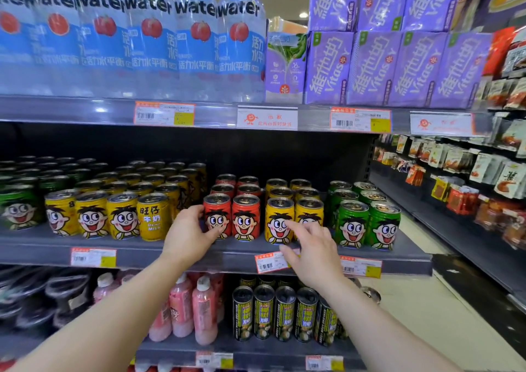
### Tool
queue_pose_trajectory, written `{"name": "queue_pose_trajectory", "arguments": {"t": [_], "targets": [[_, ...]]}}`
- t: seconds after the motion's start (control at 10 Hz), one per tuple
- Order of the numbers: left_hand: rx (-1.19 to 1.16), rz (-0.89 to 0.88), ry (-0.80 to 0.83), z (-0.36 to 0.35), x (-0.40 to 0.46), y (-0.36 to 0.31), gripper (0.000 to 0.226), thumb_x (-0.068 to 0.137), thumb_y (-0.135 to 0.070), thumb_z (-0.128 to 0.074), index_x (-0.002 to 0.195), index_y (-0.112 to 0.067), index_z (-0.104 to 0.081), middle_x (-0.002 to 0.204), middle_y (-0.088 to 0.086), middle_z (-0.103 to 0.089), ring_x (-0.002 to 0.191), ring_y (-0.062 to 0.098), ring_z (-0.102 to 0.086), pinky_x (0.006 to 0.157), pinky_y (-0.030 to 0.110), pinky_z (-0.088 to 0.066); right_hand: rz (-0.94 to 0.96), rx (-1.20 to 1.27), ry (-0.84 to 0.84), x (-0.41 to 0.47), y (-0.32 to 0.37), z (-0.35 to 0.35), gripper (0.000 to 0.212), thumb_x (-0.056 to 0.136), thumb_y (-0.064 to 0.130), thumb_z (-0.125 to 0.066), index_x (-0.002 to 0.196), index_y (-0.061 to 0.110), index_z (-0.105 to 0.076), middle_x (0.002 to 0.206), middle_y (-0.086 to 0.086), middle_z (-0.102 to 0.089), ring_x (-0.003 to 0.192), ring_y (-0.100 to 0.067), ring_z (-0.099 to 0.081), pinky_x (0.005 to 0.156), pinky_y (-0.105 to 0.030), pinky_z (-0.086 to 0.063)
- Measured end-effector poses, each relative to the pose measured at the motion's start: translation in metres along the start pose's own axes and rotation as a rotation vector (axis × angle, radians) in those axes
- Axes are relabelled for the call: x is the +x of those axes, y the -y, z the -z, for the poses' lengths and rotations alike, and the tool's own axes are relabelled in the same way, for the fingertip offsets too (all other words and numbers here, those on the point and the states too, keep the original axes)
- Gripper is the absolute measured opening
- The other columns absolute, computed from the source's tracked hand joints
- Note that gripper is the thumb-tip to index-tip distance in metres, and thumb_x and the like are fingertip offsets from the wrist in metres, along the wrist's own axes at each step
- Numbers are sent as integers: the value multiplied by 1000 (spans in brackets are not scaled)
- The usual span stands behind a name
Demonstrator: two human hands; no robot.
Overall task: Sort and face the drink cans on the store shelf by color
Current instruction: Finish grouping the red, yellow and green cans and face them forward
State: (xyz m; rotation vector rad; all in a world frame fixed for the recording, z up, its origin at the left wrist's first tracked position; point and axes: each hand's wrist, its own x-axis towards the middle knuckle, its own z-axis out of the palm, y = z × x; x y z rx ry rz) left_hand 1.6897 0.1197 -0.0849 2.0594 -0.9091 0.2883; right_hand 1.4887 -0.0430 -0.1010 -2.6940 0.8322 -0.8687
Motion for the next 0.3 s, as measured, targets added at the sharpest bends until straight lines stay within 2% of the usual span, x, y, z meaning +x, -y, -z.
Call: {"name": "queue_pose_trajectory", "arguments": {"t": [0.2,0.3], "targets": [[74,-32,-13,6,-28,-36,54,81,-38,-69,129,-20,-50,118,4,-56,111,23,-54,88,35,-47,-19,-34,86,-5,5,13,58,90,52,-48,144,38,-31,142,1,-39,130,-22,-30,106,-39,-31],[38,-91,-33,10,-46,-53,46,90,-36,-57,130,-16,-50,127,5,-55,118,23,-51,94,36,-43,-4,-6,7,-20,16,26,57,90,51,-49,143,35,-34,141,2,-40,131,-20,-31,106,-38,-30]]}}
